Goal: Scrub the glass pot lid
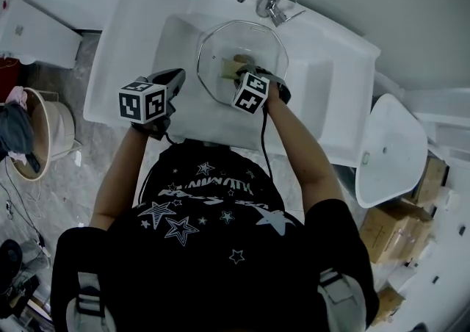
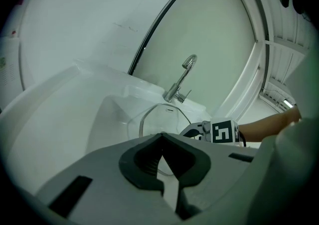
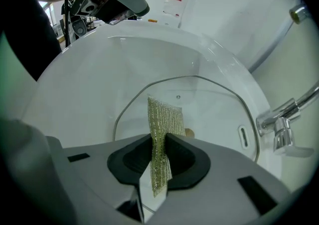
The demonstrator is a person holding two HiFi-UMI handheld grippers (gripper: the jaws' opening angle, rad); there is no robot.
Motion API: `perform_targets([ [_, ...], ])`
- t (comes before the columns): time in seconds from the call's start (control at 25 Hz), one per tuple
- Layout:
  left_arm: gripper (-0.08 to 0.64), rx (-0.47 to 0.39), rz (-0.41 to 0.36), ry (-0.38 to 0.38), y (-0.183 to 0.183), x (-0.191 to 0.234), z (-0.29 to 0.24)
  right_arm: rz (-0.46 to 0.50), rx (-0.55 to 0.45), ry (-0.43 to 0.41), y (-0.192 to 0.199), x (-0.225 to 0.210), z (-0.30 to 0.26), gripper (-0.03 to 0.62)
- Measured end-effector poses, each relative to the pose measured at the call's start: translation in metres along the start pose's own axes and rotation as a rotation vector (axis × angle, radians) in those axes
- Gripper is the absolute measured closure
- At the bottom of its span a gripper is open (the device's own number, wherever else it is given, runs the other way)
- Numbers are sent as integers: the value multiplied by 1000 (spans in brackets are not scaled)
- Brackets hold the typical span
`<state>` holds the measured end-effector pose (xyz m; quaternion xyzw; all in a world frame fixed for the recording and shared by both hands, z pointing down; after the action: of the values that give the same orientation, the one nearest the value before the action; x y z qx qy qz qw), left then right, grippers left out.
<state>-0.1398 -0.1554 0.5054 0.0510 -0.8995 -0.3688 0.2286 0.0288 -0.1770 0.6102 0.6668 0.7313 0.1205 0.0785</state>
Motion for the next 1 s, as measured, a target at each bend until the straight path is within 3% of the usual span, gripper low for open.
perform_targets([
  [0.68, 552, 22, 14, 4, 25, -9, 10, -62, -33, -329, 1, 77, -16, 509],
  [1.0, 552, 11, 13, 16, 22, -10, 9, -73, -27, -381, 1, 90, -13, 509],
])
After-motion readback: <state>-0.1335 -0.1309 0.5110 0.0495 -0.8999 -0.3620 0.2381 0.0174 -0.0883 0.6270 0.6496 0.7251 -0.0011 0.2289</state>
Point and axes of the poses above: the fingertips, and each gripper's own axes: z backward along the fingers, x to its left, y out of its underside, the point moved 3 cm from there along z, backward along the fingers, and after that the axes turned 11 degrees about -y, right-handed, at the moved point
